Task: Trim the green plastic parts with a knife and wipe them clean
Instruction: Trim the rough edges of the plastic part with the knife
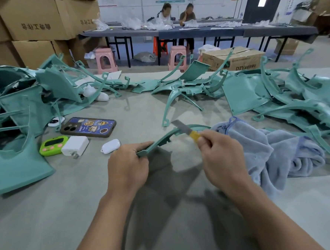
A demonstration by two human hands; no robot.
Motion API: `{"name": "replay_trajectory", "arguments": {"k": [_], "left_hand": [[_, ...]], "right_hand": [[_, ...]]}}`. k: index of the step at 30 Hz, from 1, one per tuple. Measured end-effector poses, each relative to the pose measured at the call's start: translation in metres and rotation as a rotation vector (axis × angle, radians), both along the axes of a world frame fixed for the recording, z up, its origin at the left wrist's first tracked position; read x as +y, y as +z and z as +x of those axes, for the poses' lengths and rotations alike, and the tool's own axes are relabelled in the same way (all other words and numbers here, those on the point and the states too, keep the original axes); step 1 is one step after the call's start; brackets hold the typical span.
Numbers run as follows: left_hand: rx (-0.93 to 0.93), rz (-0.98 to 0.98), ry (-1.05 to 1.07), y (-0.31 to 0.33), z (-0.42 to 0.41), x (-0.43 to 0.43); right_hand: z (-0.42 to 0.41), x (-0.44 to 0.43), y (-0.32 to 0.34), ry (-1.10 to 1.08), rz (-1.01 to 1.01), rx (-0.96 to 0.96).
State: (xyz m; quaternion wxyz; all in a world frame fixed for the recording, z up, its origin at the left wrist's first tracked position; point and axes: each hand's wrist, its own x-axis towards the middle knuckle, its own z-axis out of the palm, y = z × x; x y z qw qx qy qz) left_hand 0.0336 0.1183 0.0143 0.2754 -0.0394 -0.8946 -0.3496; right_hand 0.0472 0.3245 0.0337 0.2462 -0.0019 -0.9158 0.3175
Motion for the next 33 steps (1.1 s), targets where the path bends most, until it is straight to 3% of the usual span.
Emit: {"name": "replay_trajectory", "arguments": {"k": [2,6,11,13,16,20,25,30,33], "left_hand": [[0.02,0.015,0.005,0.004,0.004,0.0],[0.04,0.001,0.004,0.009,0.007,0.001],[0.042,-0.021,0.027,0.007,0.005,-0.002],[0.045,-0.036,0.042,0.007,0.004,-0.002],[-0.05,-0.04,0.071,0.008,-0.003,-0.005],[-0.207,0.083,0.123,0.005,-0.011,-0.017],[-0.143,0.309,0.267,0.006,-0.009,-0.02],[-0.081,0.459,0.58,0.007,-0.007,-0.029],[-0.029,0.545,0.62,0.007,-0.005,-0.038]], "right_hand": [[-0.002,0.006,0.001,-0.032,-0.063,0.014],[0.014,-0.011,0.001,0.215,-0.049,0.031],[0.0,0.004,0.006,-0.026,-0.089,0.018],[0.008,-0.004,0.008,0.095,-0.154,0.069],[0.014,-0.024,0.004,0.193,-0.05,0.023],[-0.004,0.001,0.004,-0.126,-0.096,0.0],[0.002,0.012,0.003,-0.086,-0.244,0.191],[-0.011,0.026,-0.011,-0.102,-0.318,-0.028],[-0.019,0.036,-0.013,-0.186,-0.441,-0.051]]}}
